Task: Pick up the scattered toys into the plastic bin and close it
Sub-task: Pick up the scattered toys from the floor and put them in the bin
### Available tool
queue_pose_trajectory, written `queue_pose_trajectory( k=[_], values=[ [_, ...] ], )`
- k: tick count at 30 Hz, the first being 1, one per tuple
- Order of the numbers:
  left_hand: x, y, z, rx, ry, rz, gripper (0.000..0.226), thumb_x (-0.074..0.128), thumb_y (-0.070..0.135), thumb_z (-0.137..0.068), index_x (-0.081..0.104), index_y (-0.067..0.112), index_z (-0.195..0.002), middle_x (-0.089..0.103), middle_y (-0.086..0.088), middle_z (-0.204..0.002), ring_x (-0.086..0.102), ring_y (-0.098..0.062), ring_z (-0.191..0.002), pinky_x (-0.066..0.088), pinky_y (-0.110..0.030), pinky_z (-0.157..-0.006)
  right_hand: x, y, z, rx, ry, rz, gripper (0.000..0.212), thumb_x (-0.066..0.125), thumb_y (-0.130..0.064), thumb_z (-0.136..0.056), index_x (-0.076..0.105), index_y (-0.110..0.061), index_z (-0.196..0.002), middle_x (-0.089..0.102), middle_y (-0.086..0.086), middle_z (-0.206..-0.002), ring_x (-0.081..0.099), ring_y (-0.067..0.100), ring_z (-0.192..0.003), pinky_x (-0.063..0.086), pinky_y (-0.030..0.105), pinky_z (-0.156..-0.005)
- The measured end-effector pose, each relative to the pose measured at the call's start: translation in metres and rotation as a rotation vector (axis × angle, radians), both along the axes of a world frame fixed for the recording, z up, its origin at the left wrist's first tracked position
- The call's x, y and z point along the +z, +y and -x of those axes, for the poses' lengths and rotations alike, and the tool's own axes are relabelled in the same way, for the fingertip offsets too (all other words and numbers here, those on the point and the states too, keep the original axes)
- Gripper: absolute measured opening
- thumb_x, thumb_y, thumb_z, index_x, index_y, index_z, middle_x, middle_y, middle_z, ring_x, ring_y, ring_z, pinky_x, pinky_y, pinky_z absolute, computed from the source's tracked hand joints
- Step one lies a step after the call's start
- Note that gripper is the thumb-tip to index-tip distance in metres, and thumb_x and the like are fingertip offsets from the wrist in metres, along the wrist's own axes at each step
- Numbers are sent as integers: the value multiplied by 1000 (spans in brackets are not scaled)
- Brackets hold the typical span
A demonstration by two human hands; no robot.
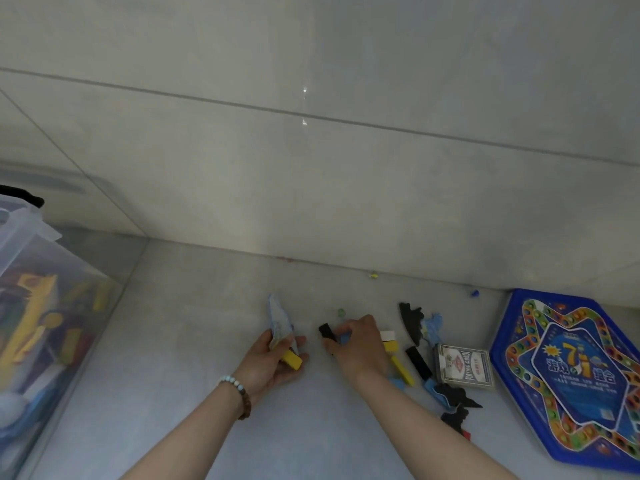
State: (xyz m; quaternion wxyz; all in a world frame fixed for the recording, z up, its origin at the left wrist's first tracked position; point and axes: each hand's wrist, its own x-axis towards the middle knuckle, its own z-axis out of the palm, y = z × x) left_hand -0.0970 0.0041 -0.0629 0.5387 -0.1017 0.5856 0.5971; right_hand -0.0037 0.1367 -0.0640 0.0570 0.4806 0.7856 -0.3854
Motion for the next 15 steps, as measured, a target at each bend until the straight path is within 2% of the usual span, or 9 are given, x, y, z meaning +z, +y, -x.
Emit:
queue_pose_trajectory(
  k=[2, 4, 6, 9, 12, 15],
  values=[
    [0, 1, 1, -5, 0, -4, 25, 44, 22, -98, 46, 18, -122, 65, -5, -109, 66, -24, -89, 55, -39, -79, 1, 0, -2, 13, -17, -23, 25, 67, -41, -80, 61, -21, -94, 44, -3, -111, 52, 12, -103, 48, 26, -80],
    [2, 3, 1, 8, -34, -1, 25, 40, 31, -98, 48, 20, -119, 65, -6, -108, 65, -26, -89, 54, -41, -80, 6, 2, -3, -32, 39, 8, 26, 67, -39, -80, 63, -19, -95, 46, -3, -108, 53, 10, -97, 45, 19, -75],
    [5, 6, 1, 21, -131, -12, 34, 34, 44, -97, 52, 20, -114, 65, -8, -109, 64, -28, -93, 52, -42, -83, 13, 1, -3, -90, 170, 107, 19, 72, -34, -78, 64, -21, -89, 49, -3, -101, 52, 6, -88, 39, 10, -69],
    [8, 12, -1, -7, -214, -56, 46, 31, 55, -94, 55, 21, -111, 64, -11, -111, 63, -29, -99, 51, -42, -87, 22, -3, -3, 27, 271, 193, 14, 76, -35, -73, 65, -29, -77, 48, -6, -89, 49, 2, -79, 37, 4, -66],
    [8, 17, -5, -17, -127, -55, 29, 45, 37, -95, 53, 19, -116, 65, -4, -107, 65, -25, -95, 55, -38, -80, 18, 18, -17, -83, 317, 177, 19, 76, -34, -74, 65, -27, -88, 53, -2, -97, 49, 2, -81, 37, 5, -65],
    [4, 15, -7, -71, -4, -17, 27, 48, 19, -96, 49, 18, -123, 65, -1, -106, 66, -20, -86, 58, -30, -68, 9, 41, -36, -129, 241, 66, 38, 78, -29, -74, 58, -26, -107, 45, -3, -103, 45, 0, -84, 36, 7, -67]
  ],
)
